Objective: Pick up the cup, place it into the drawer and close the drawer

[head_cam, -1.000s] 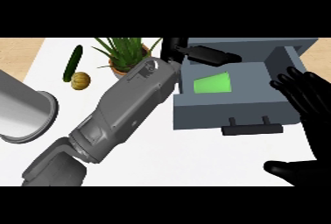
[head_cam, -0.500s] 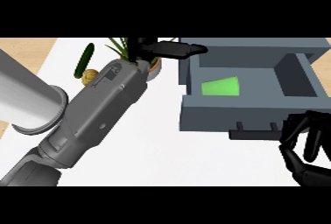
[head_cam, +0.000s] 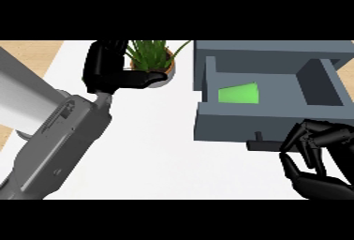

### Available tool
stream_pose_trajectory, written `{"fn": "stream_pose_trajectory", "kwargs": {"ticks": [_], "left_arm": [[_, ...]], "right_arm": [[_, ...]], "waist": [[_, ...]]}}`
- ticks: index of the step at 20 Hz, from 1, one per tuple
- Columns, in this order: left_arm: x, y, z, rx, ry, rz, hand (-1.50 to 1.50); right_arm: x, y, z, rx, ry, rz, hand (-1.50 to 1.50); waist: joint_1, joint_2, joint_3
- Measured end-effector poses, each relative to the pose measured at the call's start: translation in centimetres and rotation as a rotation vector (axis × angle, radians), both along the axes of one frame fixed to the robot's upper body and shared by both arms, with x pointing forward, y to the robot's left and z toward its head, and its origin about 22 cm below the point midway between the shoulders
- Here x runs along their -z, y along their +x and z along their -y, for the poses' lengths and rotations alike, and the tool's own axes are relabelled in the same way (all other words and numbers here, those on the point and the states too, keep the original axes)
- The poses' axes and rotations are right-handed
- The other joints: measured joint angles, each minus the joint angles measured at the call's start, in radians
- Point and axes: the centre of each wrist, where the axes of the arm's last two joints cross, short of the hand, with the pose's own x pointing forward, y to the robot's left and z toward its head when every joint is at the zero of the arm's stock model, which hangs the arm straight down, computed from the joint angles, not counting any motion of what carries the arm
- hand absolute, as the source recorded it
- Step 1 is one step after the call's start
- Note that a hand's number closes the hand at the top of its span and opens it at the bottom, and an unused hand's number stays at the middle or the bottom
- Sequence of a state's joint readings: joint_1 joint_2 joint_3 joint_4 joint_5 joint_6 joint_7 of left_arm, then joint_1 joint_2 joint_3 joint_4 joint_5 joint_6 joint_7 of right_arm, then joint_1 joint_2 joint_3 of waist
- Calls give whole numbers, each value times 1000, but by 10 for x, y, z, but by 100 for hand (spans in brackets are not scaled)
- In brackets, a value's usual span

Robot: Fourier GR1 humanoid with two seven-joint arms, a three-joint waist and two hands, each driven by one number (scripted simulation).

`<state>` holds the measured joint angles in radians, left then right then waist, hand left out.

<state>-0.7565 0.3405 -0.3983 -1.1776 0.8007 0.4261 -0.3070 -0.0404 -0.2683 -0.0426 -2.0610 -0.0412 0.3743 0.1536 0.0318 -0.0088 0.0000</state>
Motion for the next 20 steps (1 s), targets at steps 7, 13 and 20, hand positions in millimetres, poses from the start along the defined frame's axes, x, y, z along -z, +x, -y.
{"fn": "stream_pose_trajectory", "kwargs": {"ticks": [7,13,20], "left_arm": [[23,-38,-56,-9,-21,-16,-150],[42,-64,-91,-9,-23,-23,-150],[53,-92,-132,-19,-23,-26,-150]], "right_arm": [[22,14,-11,-2,-215,31,150],[49,29,-22,-14,-474,81,150],[94,59,-36,-9,-595,79,-150]], "waist": [[0,5,0],[0,8,0],[-12,9,0]]}}
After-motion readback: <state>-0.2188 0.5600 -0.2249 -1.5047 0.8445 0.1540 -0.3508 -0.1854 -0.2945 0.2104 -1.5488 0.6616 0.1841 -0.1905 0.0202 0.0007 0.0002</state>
